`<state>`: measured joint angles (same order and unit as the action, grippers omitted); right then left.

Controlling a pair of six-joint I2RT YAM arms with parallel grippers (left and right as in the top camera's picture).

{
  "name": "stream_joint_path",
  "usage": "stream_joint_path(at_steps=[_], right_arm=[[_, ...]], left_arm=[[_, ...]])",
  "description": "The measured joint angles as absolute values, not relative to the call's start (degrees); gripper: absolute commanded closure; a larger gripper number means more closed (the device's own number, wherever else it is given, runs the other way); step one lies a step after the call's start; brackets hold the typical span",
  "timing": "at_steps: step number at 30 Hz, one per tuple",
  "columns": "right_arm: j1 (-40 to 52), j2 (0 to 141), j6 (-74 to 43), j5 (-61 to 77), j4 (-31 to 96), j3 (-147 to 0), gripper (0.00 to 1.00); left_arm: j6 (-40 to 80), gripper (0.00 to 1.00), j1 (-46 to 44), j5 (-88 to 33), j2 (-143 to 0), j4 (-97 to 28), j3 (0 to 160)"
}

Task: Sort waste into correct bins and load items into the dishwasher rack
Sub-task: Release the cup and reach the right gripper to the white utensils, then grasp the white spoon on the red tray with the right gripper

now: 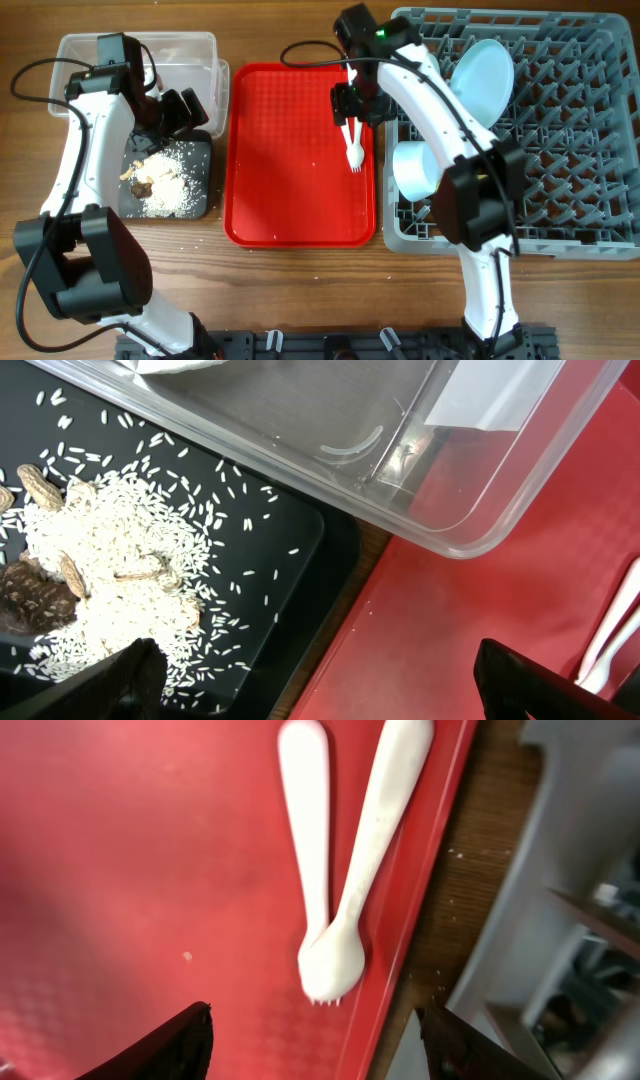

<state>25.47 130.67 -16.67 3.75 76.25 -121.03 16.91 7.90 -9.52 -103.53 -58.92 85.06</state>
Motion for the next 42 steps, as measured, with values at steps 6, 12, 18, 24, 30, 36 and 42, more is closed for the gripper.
stream_joint_path(at_steps=[6, 12, 18, 24, 30, 36, 42], right_arm=[[26.09, 132.68, -16.91, 3.73, 75.96, -121.01, 0.33], [26.55, 135.11, -17.67, 3.73, 75.64, -121.03, 0.35], [26.59, 137.67, -18.63, 3.68, 75.0, -121.01, 0.37], [26.59, 140.2, -19.46, 3.55, 74.54, -121.01, 0.37], [26.61, 141.69, -20.25, 3.57, 74.56, -121.03, 0.48], [26.68, 142.15, -20.8, 3.62, 75.37, -121.43, 0.63], [26.68, 142.3, -20.82, 4.05, 76.25, -121.56, 0.83]], left_arm=[[16.91, 0.0, 7.9, -9.52, -103.53, -58.94, 85.06], [16.91, 0.0, 7.9, -9.54, -103.53, -58.94, 85.06], [16.91, 0.0, 7.9, -9.52, -103.53, -58.94, 85.06], [16.91, 0.0, 7.9, -9.52, -103.53, -58.94, 85.06], [16.91, 0.0, 7.9, -9.52, -103.53, -58.94, 85.06], [16.91, 0.0, 7.9, -9.52, -103.53, -58.94, 85.06], [16.91, 0.0, 7.9, -9.54, -103.53, -58.94, 85.06]])
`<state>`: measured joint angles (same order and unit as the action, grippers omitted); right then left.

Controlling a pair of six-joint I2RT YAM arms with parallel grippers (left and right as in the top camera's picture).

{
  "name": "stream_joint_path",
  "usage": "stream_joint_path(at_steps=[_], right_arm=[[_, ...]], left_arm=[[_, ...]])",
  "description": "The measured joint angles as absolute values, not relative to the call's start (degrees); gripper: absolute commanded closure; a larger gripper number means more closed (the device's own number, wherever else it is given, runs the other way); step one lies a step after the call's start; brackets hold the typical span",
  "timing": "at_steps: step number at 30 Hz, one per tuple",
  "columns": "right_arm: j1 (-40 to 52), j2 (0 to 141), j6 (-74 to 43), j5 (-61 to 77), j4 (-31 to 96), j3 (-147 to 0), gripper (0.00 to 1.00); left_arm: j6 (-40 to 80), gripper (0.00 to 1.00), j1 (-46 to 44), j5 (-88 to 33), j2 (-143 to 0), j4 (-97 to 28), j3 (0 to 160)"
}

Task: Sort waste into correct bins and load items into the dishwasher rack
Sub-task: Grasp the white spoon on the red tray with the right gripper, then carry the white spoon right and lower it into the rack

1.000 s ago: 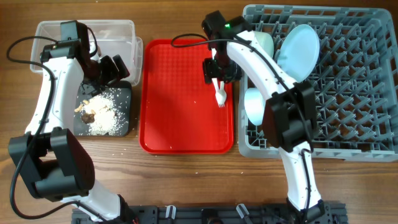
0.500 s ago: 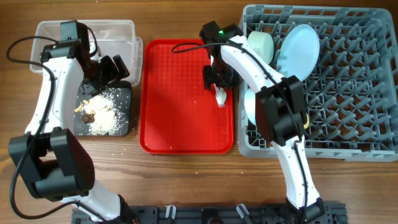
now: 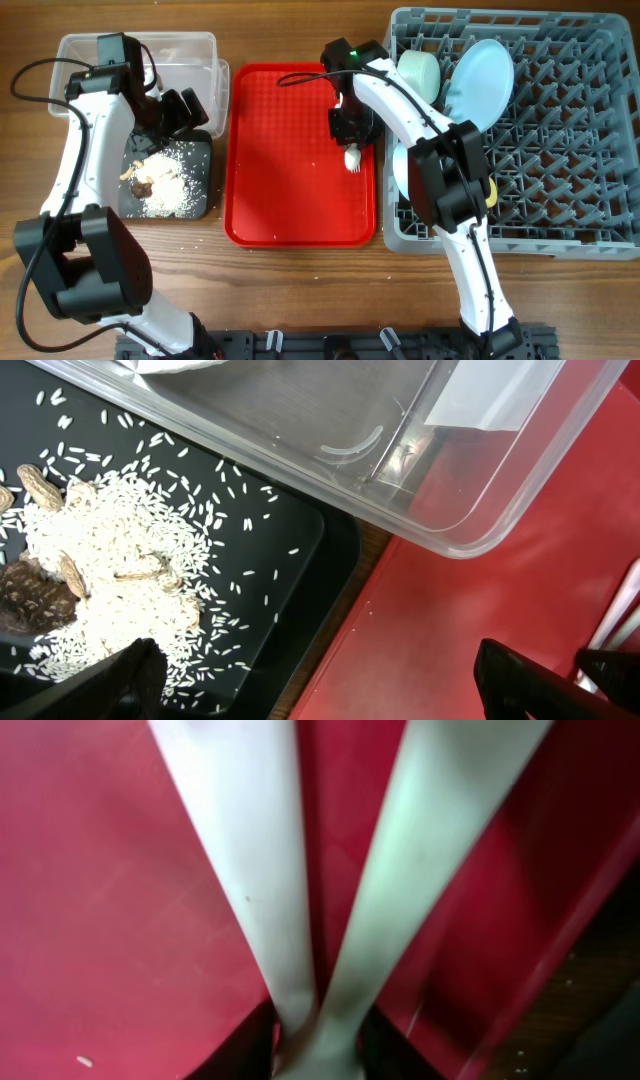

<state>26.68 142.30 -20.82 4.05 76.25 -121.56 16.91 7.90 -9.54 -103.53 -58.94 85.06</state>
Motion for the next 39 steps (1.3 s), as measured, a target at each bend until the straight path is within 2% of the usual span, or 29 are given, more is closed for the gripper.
stream_joint_path(at_steps=[3, 5, 22, 34, 39], right_arm=[[26.7, 142.3, -21.02, 5.04, 76.51, -121.56, 0.93], [26.7, 142.3, -21.04, 5.58, 76.77, -121.58, 0.96], [26.7, 141.73, -17.23, 6.63, 79.48, -121.62, 0.96], [26.7, 125.34, -10.55, 6.85, 78.65, -121.34, 0.96], [26.7, 124.79, -10.15, 6.85, 79.7, -121.32, 0.96]], left_arm=[[16.91, 0.0, 7.9, -9.52, -103.53, -58.94, 85.06], [16.91, 0.0, 7.9, -9.52, -103.53, -58.94, 85.06], [16.91, 0.0, 7.9, -9.52, -103.53, -58.94, 85.06], [16.91, 0.0, 7.9, -9.52, -103.53, -58.94, 85.06], [16.91, 0.0, 7.9, -9.54, -103.53, -58.92, 85.06]])
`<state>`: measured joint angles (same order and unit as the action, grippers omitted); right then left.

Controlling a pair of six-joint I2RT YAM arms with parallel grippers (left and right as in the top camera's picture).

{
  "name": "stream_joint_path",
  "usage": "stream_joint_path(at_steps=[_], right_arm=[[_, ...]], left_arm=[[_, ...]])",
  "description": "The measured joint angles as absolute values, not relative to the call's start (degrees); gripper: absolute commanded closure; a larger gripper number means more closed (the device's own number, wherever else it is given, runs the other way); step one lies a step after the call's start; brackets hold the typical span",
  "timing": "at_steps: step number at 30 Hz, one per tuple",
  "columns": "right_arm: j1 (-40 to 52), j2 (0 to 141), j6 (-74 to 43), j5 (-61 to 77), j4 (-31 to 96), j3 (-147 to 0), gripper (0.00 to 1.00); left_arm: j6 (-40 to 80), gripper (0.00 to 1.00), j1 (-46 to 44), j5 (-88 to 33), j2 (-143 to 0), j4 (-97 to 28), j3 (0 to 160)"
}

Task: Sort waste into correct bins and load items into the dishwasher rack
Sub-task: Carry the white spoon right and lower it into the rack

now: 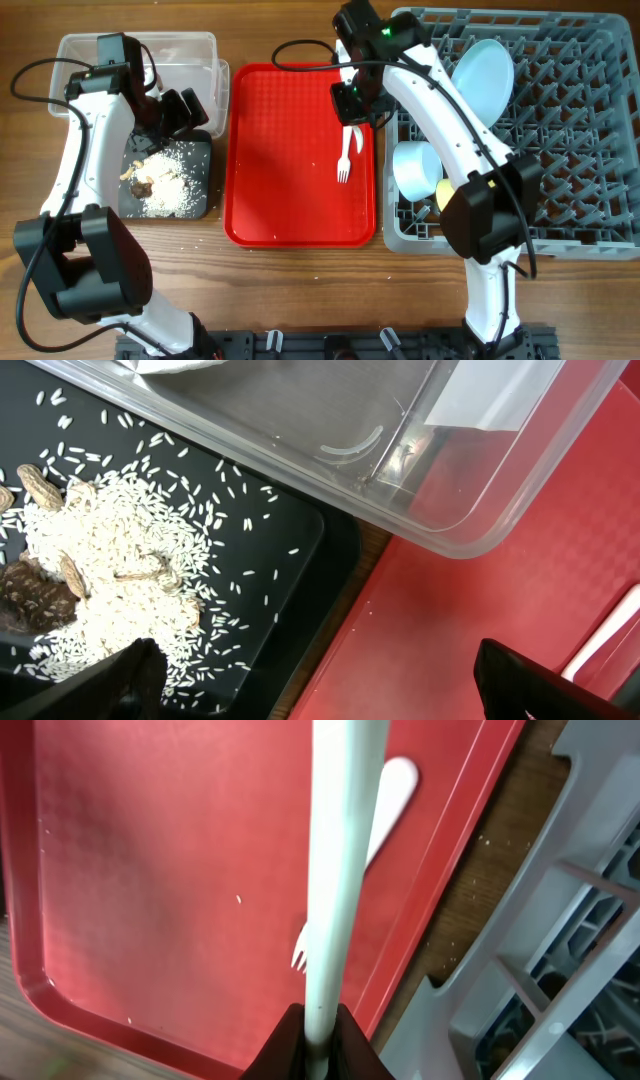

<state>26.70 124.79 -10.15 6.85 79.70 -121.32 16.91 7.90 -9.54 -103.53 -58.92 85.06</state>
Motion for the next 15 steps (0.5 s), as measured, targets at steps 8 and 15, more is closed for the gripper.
stream_joint_path(at_steps=[8, 15], right_arm=[[23.81, 115.26, -10.13, 5.43, 86.0, -121.21, 0.96], [15.16, 101.19, -10.2, -1.48, 92.27, -121.23, 0.96]], left_arm=[[16.91, 0.0, 7.9, -9.54, -103.53, -58.94, 85.06], [16.91, 0.0, 7.9, -9.54, -103.53, -58.94, 85.06]])
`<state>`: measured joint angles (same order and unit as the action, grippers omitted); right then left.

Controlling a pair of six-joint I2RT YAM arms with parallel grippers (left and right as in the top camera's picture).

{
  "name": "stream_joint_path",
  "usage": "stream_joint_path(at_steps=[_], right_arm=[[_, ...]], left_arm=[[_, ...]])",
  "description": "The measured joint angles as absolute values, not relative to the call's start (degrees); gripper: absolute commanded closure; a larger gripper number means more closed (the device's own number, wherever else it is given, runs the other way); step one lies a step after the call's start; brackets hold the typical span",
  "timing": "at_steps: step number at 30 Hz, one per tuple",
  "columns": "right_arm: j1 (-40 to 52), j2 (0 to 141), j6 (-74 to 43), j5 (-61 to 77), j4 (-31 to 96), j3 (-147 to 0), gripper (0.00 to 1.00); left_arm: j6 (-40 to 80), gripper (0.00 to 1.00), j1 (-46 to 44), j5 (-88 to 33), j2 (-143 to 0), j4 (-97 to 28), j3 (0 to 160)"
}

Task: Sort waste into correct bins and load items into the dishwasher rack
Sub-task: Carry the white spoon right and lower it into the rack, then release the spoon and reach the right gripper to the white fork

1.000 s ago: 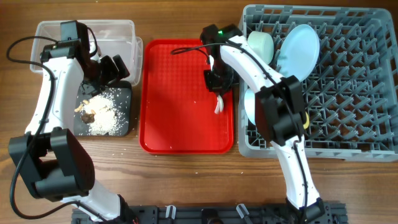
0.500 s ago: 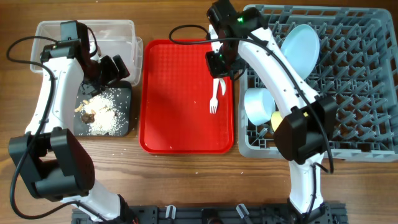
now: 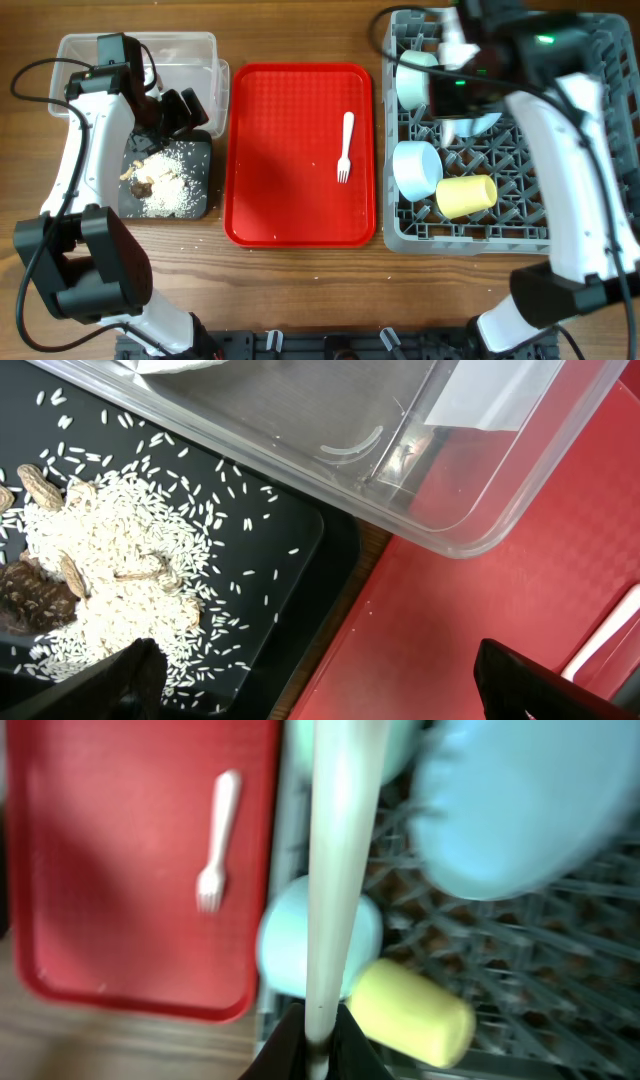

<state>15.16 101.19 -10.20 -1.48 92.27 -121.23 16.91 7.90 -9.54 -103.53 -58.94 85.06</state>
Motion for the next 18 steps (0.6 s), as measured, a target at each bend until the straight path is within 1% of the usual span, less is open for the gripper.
stream_joint_path(at_steps=[2, 8, 12, 18], right_arm=[[13.13, 100.55, -10.24, -2.74, 92.09, -120.44, 0.95], [8.97, 101.58, -11.14, -5.04, 88.44, -110.69, 0.96], [6.52, 102.17, -14.68, -5.23, 87.31, -106.52, 0.96], [6.22, 101.41, -22.09, -5.32, 83.44, -106.34, 0.96]], left_arm=[[16.91, 0.0, 7.9, -9.54, -103.53, -58.94, 85.06], [16.91, 0.0, 7.9, -9.61, -103.53, -58.94, 85.06], [16.91, 0.0, 7.9, -9.74, -103.53, -58.94, 85.06], [16.91, 0.0, 7.9, -9.74, -103.53, -58.94, 85.06]])
